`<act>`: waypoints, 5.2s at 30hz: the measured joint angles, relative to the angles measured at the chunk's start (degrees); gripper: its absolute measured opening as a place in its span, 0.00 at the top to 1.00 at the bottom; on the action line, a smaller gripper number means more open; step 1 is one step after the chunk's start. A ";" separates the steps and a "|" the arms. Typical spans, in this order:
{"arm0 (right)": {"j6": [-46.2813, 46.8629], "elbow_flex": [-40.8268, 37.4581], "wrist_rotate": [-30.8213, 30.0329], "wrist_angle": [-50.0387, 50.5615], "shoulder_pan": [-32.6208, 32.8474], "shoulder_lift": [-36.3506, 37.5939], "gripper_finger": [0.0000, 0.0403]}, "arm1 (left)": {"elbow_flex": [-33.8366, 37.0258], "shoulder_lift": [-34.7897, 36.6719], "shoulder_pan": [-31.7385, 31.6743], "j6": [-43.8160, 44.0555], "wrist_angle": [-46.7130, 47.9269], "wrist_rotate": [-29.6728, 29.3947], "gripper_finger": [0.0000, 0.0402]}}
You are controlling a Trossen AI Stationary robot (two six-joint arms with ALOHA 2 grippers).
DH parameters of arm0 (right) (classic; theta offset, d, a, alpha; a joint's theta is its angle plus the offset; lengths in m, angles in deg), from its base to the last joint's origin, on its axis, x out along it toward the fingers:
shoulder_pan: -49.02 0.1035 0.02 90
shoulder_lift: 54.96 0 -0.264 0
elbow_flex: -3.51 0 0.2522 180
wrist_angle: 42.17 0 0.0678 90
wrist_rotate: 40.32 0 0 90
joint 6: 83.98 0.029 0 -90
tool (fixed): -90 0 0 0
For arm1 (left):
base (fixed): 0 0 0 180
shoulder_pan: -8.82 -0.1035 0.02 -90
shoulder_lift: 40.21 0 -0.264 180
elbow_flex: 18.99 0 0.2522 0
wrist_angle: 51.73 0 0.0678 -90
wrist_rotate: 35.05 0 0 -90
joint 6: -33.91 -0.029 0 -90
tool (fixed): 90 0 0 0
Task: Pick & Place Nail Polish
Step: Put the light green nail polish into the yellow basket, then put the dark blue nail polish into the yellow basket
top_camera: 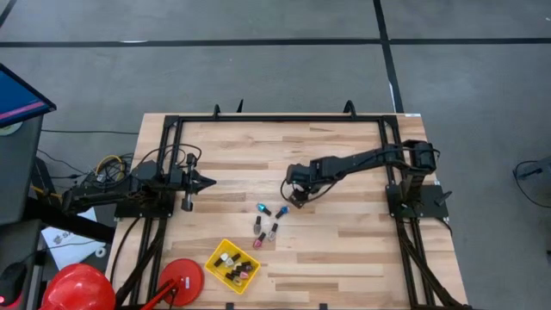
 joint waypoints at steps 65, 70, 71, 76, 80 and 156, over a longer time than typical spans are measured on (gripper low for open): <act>-31.82 -5.05 0.83 -7.94 2.73 0.41 0.75 | 0.00 0.00 0.00 0.00 0.00 0.00 1.00; -32.49 -1.73 1.36 -7.98 3.44 0.21 0.74 | 0.00 0.00 0.01 -0.02 0.00 0.00 1.00; -32.54 -1.02 1.30 -8.00 3.51 0.25 0.74 | 0.00 0.00 0.00 -0.01 0.00 0.00 1.00; -33.74 3.12 -0.14 -7.26 3.86 0.28 0.74 | 0.00 0.00 0.00 0.00 0.00 0.00 1.00; -35.03 7.07 -0.12 -9.99 5.64 0.36 0.74 | 0.00 0.00 -0.01 0.00 0.00 0.00 1.00; -30.98 66.69 -12.33 42.62 16.16 -25.29 0.57 | 0.00 0.00 0.01 0.00 -0.44 0.02 1.00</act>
